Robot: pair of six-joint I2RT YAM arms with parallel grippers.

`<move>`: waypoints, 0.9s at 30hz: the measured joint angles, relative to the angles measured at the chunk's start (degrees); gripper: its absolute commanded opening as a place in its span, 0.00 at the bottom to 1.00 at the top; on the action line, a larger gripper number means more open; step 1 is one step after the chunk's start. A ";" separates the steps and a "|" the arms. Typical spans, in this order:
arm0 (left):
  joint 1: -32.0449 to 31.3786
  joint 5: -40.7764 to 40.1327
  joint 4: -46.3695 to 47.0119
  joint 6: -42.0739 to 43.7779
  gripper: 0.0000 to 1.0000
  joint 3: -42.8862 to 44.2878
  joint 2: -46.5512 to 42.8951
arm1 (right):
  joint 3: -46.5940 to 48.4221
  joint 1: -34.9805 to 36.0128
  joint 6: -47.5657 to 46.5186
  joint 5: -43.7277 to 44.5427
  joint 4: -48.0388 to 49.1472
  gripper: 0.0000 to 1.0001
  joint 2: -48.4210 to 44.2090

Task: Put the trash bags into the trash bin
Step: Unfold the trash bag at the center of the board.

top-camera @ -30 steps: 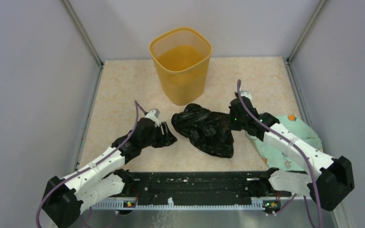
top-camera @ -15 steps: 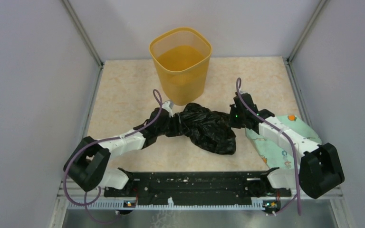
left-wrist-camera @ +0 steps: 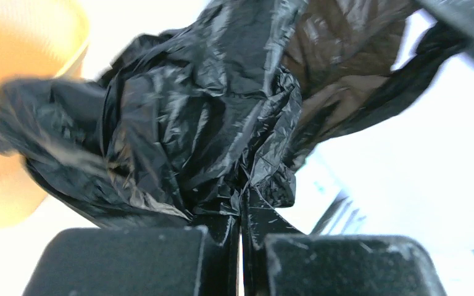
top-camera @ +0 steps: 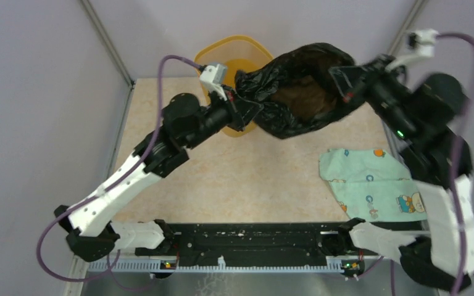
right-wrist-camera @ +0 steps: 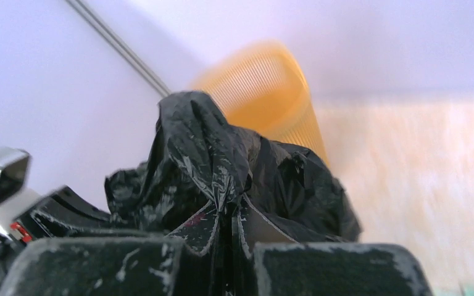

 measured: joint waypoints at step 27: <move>-5.86 -5.44 -6.27 -2.89 0.52 -20.79 -11.02 | -13.75 9.51 0.07 11.74 -15.69 0.00 -11.87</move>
